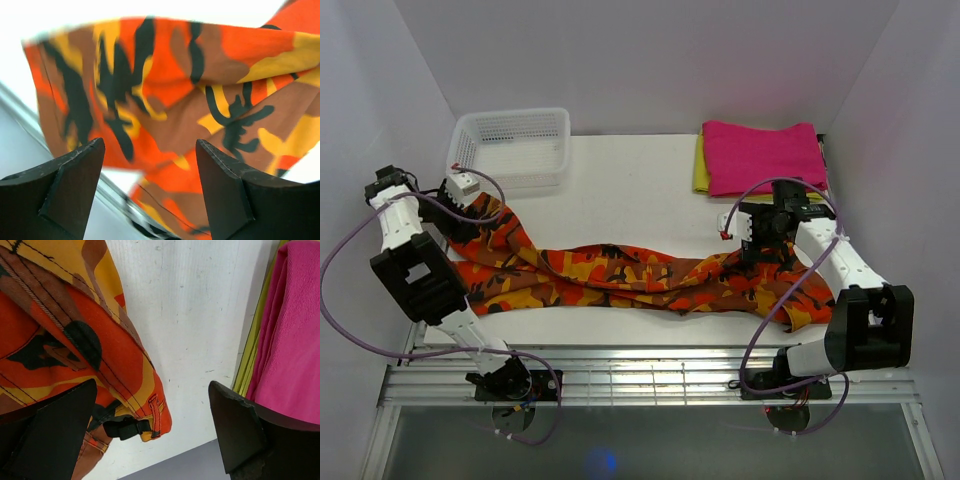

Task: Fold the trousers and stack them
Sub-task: Flatten the trousers out

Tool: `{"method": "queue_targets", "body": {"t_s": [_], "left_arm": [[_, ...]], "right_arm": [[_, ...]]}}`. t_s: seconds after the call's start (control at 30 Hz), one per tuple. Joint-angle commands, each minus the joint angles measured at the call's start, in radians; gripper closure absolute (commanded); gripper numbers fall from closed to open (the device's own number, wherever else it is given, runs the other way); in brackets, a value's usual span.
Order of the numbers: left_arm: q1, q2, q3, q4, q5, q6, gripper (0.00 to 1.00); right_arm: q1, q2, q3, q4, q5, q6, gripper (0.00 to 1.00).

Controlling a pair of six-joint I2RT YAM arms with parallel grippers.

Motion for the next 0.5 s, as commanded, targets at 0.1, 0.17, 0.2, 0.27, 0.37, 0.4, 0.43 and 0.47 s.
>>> {"method": "queue_targets", "body": {"t_s": [0.1,0.17,0.2,0.27,0.37,0.4,0.43,0.47], "left_arm": [[-0.143,-0.009,0.071,-0.044,0.019,0.490,0.16],[-0.207,0.027,0.125,-0.067,-0.061,0.569,0.16],[-0.253,0.063,0.136,-0.067,-0.097,0.574,0.16],[-0.284,0.111,0.183,-0.075,-0.166,0.559,0.16],[-0.318,0.213,0.267,-0.084,-0.190,0.512,0.16],[-0.321,0.238,0.283,-0.081,-0.193,0.476,0.16],[-0.324,0.257,0.295,-0.079,-0.196,0.459,0.16],[-0.326,0.289,0.312,-0.078,-0.196,0.443,0.16]], "right_arm": [[0.051,0.001,-0.025,-0.016,0.049,-0.182,0.02],[0.063,0.010,-0.024,-0.034,0.057,-0.204,0.02],[0.067,0.021,-0.022,-0.040,0.060,-0.208,0.02],[0.075,0.039,-0.021,-0.057,0.069,-0.221,0.03],[0.080,0.053,-0.024,-0.066,0.080,-0.230,0.05],[0.080,0.062,-0.025,-0.065,0.083,-0.231,0.06],[0.080,0.068,-0.025,-0.068,0.084,-0.235,0.07],[0.081,0.080,-0.024,-0.071,0.090,-0.235,0.09]]}}
